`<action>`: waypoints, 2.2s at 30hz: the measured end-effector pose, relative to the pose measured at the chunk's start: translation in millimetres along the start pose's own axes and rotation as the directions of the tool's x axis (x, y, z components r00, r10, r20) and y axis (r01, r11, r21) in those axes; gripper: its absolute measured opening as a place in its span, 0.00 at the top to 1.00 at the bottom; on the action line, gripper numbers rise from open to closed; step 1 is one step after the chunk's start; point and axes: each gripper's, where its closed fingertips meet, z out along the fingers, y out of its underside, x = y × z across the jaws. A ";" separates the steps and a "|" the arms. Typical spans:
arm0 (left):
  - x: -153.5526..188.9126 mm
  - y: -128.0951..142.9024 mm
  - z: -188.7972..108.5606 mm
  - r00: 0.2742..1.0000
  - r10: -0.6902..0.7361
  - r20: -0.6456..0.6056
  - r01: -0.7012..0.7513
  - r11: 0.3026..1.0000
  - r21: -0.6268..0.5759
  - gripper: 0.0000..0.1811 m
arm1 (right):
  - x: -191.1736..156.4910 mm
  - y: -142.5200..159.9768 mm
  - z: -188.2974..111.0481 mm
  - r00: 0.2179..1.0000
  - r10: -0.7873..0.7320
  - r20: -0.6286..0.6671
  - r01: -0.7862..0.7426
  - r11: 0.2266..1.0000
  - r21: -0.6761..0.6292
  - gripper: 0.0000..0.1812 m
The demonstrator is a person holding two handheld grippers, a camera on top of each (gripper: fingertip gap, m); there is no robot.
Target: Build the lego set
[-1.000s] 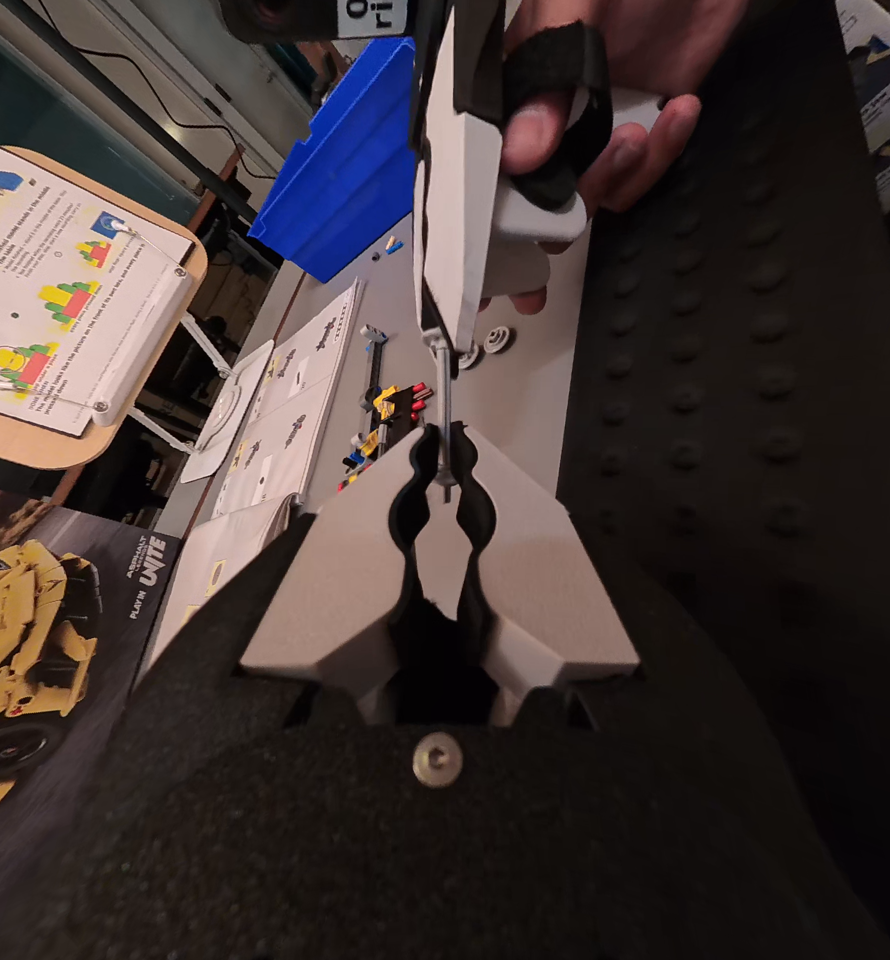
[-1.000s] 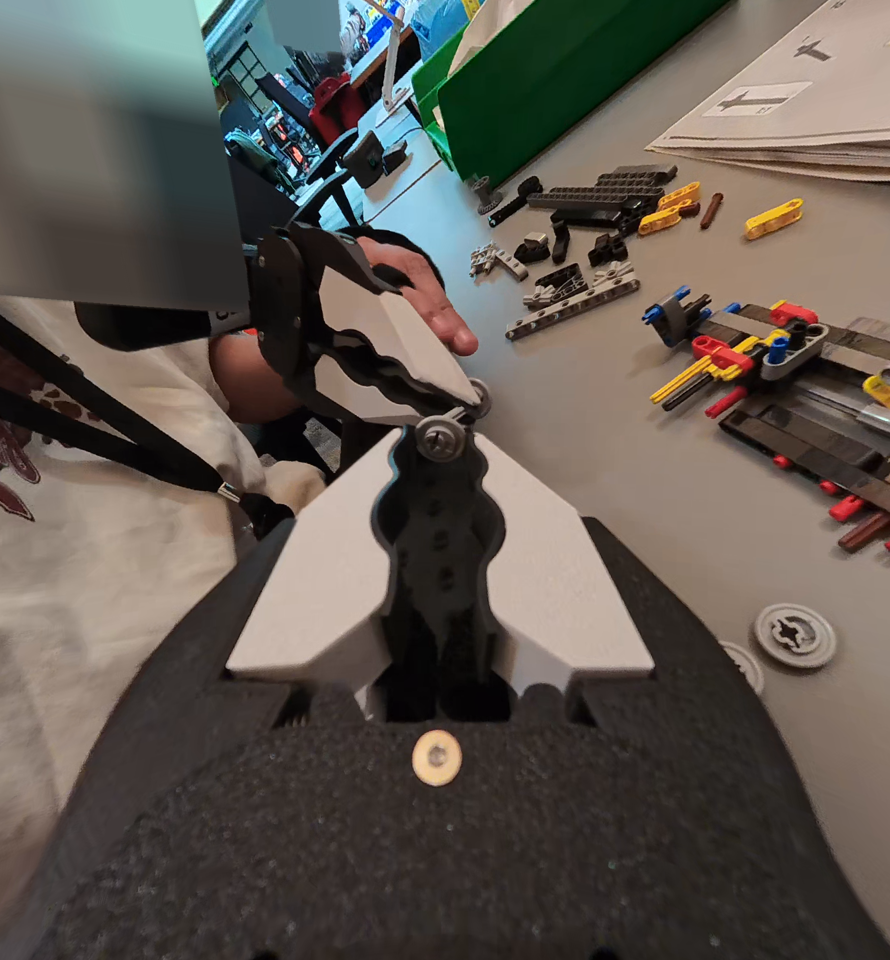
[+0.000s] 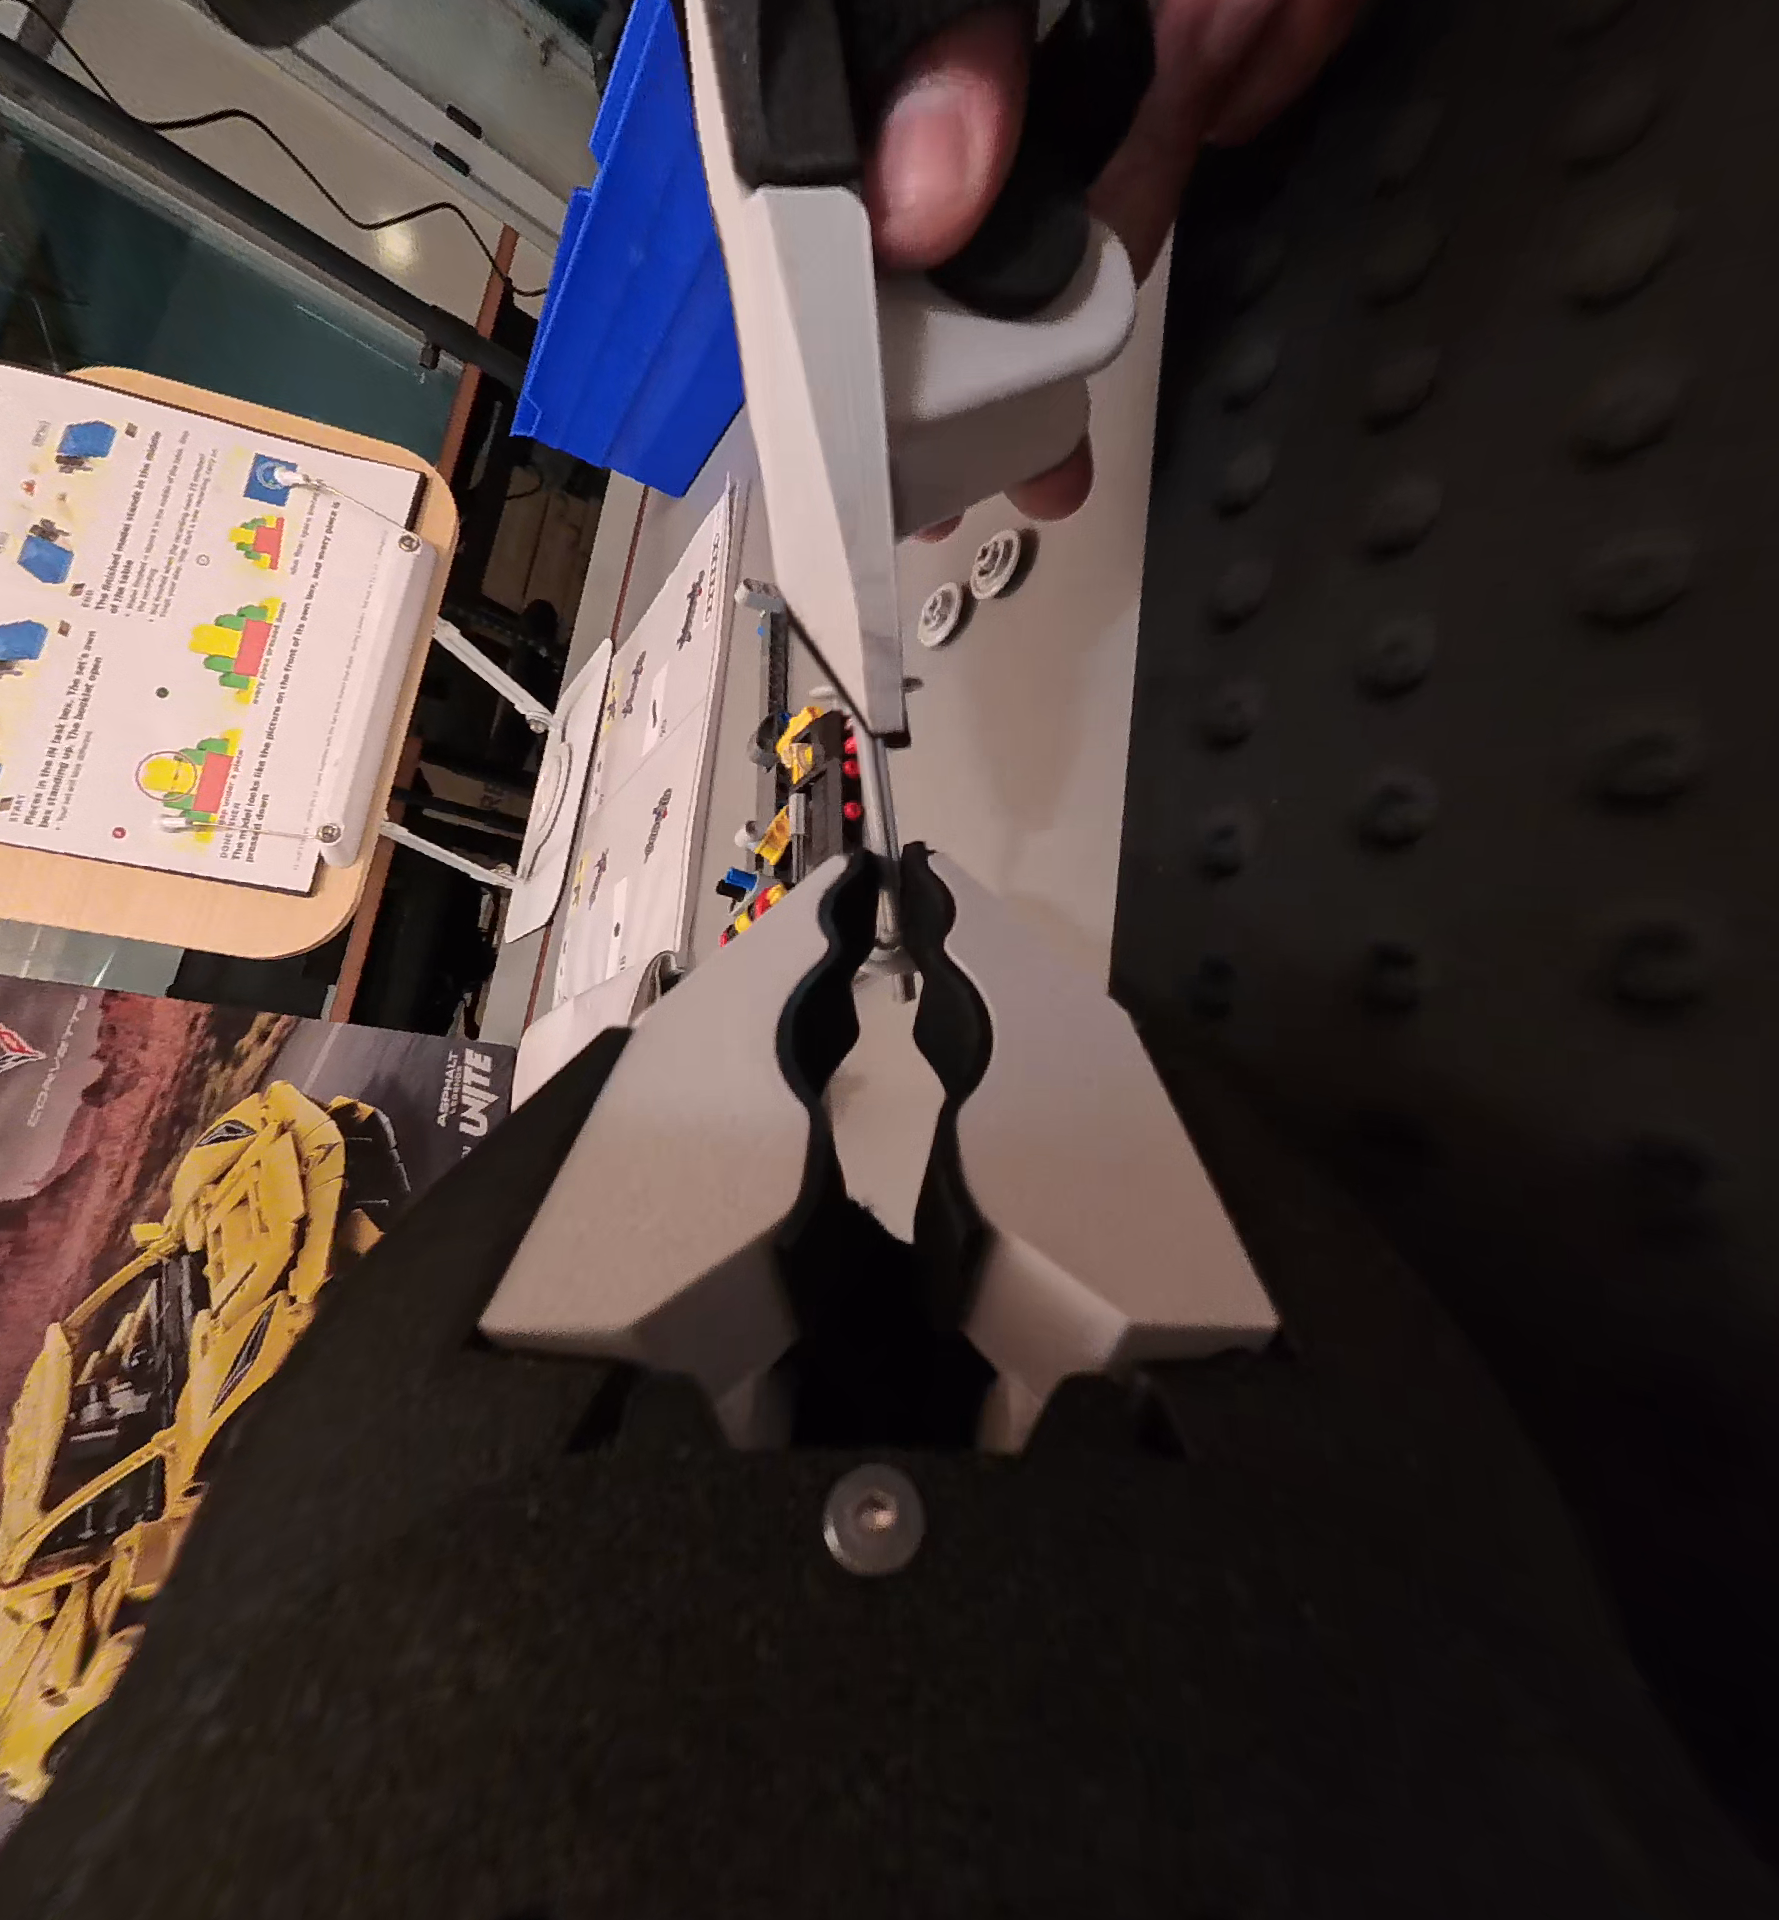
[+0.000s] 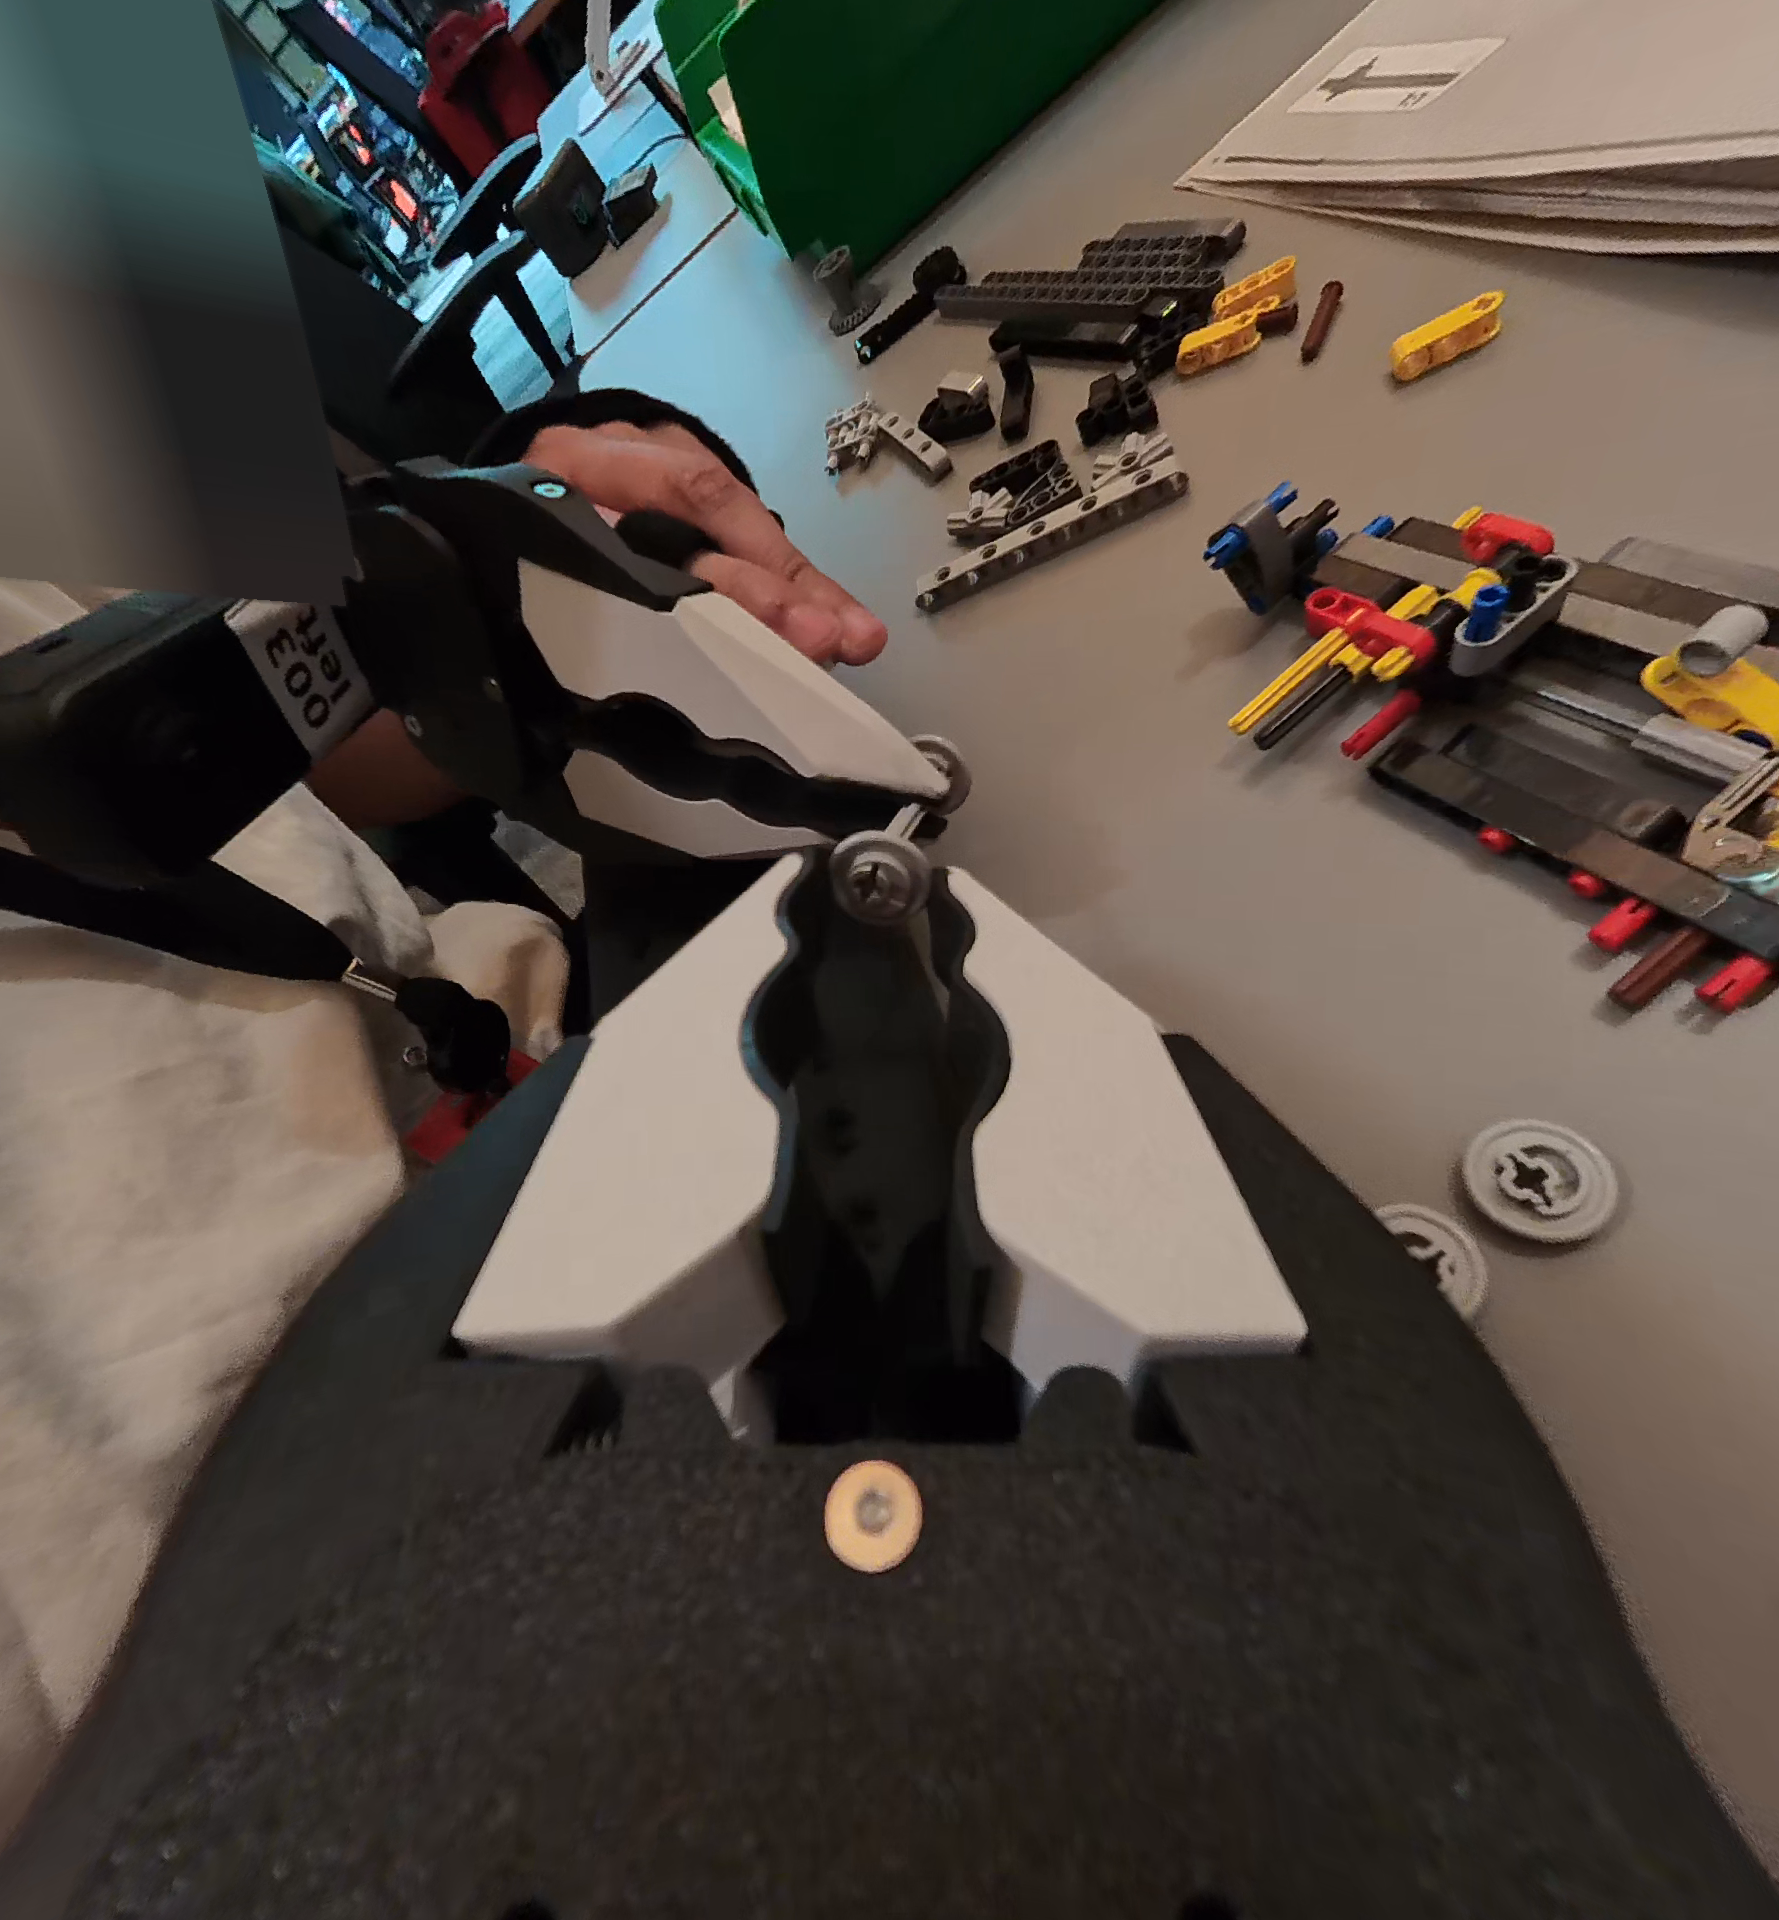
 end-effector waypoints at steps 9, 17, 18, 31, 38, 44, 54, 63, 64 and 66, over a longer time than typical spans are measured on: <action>0.7 5.2 2.0 0.999 0.038 0.015 -0.038 0.998 -0.043 0.99 | 1.4 1.6 5.2 0.997 0.021 -0.075 -0.022 1.000 0.000 0.88; 5.0 5.9 3.4 0.998 0.067 0.003 -0.066 0.996 -0.054 0.98 | 5.7 2.7 6.2 0.994 0.038 -0.099 -0.038 0.999 -0.002 0.90; 5.4 5.0 3.3 0.998 0.062 -0.001 -0.062 0.997 -0.047 0.98 | 4.9 2.2 5.8 0.995 0.034 -0.090 -0.034 0.999 0.002 0.90; 7.1 5.5 5.3 0.999 0.043 -0.020 -0.044 0.998 -0.049 0.98 | -1.0 5.4 14.9 0.999 0.035 -0.037 -0.037 0.998 -0.051 0.92; 2.9 12.2 7.7 0.994 -0.090 -0.058 0.087 0.994 -0.060 0.99 | 5.4 -0.2 6.6 0.980 -0.087 -0.178 0.086 0.996 -0.010 0.84; 5.7 12.4 8.8 0.989 -0.119 -0.091 0.114 0.992 -0.062 0.99 | 7.4 -5.5 6.2 0.930 -0.180 -0.321 0.193 0.981 0.010 0.85; 5.3 10.3 8.1 0.993 -0.093 -0.076 0.089 0.994 -0.058 0.98 | 11.9 3.3 17.1 0.908 -0.218 -0.358 0.201 0.976 -0.084 0.90; -16.7 -8.0 -7.3 0.951 -0.301 -0.075 0.308 0.945 0.113 0.80 | 7.4 -9.6 2.9 0.983 -0.071 -0.172 0.081 0.995 0.050 0.90; -22.6 -10.6 -11.8 0.926 -0.363 -0.100 0.375 0.915 0.150 0.80 | 4.4 -13.2 -0.3 0.991 -0.054 -0.123 0.065 0.994 0.082 0.90; -30.0 -11.2 -16.9 0.860 -0.475 -0.185 0.505 0.844 0.181 0.80 | -1.1 -20.3 -7.3 1.000 -0.003 -0.016 0.005 0.990 0.144 0.90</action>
